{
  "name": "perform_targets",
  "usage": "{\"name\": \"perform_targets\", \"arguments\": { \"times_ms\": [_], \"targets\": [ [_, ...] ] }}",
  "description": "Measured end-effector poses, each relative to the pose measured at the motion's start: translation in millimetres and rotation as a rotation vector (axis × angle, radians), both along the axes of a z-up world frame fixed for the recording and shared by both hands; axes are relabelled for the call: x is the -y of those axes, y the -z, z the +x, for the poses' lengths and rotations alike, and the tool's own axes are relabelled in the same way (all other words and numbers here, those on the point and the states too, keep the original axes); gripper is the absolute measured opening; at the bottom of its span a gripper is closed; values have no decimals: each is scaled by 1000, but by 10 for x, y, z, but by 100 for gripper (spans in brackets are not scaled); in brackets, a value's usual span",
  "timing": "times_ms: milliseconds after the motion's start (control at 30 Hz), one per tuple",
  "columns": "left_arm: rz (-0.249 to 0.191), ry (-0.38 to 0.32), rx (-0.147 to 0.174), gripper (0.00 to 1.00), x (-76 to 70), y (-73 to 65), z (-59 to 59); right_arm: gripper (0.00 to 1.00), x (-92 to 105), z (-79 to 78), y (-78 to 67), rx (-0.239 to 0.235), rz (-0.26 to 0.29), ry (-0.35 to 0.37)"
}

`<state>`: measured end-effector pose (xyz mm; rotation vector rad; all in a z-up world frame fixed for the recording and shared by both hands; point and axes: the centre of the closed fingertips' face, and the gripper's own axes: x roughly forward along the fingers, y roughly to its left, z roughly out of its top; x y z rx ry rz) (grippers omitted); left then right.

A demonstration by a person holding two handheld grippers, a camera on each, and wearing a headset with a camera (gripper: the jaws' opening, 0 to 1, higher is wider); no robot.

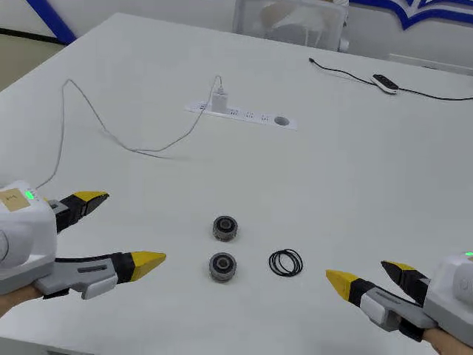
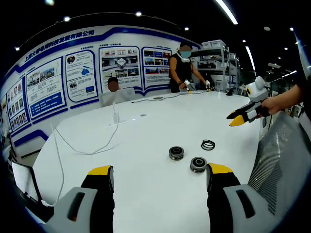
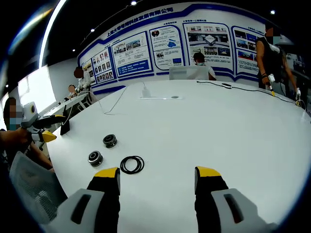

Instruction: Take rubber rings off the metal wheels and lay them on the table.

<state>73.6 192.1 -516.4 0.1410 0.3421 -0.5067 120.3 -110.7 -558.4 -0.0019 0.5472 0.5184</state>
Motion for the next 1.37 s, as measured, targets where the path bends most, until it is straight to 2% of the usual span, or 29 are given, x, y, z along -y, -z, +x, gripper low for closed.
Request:
{"name": "perform_targets", "arguments": {
  "times_ms": [233, 333, 467, 667, 1000, 1367],
  "targets": [
    [-14, 0, 24, 80, 14, -22, 71, 66, -6, 46, 13, 14, 4, 18],
    [-27, -5, 39, 80, 26, -39, 112, 66, 0, 93, -23, 35, 16, 34],
    [-37, 1, 39, 80, 68, -20, 137, 67, -14, 136, -87, 53, 31, 38],
    [-42, 19, 36, 80, 143, 10, 140, 67, -37, 149, -102, 52, 13, 3],
    [-41, 23, -20, 79, 146, 223, 95, 67, -66, 73, 68, 3, 1, -18],
    [-49, 4, -49, 78, 109, 327, 80, 66, -54, 55, 145, -22, -4, -20]
  ]
}}
